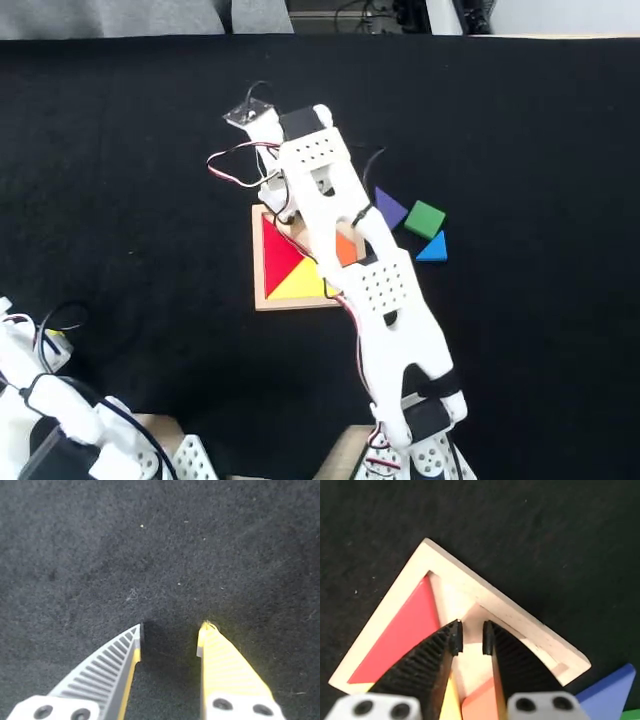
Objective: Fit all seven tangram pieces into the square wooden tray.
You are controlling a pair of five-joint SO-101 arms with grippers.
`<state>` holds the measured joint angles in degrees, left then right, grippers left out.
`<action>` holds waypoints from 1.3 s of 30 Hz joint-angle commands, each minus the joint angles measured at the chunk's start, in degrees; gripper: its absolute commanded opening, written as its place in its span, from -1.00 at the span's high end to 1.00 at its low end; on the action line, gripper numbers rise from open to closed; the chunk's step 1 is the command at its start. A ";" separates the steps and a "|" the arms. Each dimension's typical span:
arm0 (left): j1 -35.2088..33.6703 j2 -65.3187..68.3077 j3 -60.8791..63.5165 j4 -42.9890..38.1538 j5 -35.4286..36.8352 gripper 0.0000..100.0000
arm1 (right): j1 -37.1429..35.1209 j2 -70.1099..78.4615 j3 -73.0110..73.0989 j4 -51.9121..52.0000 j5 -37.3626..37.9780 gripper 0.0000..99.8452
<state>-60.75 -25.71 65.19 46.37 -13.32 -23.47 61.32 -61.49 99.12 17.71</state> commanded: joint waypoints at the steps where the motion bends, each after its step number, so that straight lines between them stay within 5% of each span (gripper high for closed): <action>1: 0.75 0.18 0.31 0.53 -0.53 0.62 | -0.88 0.31 -1.89 1.76 1.23 0.83; 19: 0.75 0.18 0.31 0.53 -0.53 0.62 | -0.79 -24.84 30.02 1.67 28.31 0.83; 26: 0.75 0.18 0.31 0.53 -0.53 0.62 | 0.53 -30.20 32.57 1.32 28.04 0.83; 32: 0.75 0.18 0.31 0.53 -0.53 0.62 | 0.62 -28.97 34.07 -12.92 14.68 0.83; 39: 0.75 0.18 0.31 0.53 -0.53 0.62 | 0.70 -22.20 32.75 -13.98 14.15 0.83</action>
<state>-60.75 -25.71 65.19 46.37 -13.32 -23.65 38.90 -26.95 85.76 32.57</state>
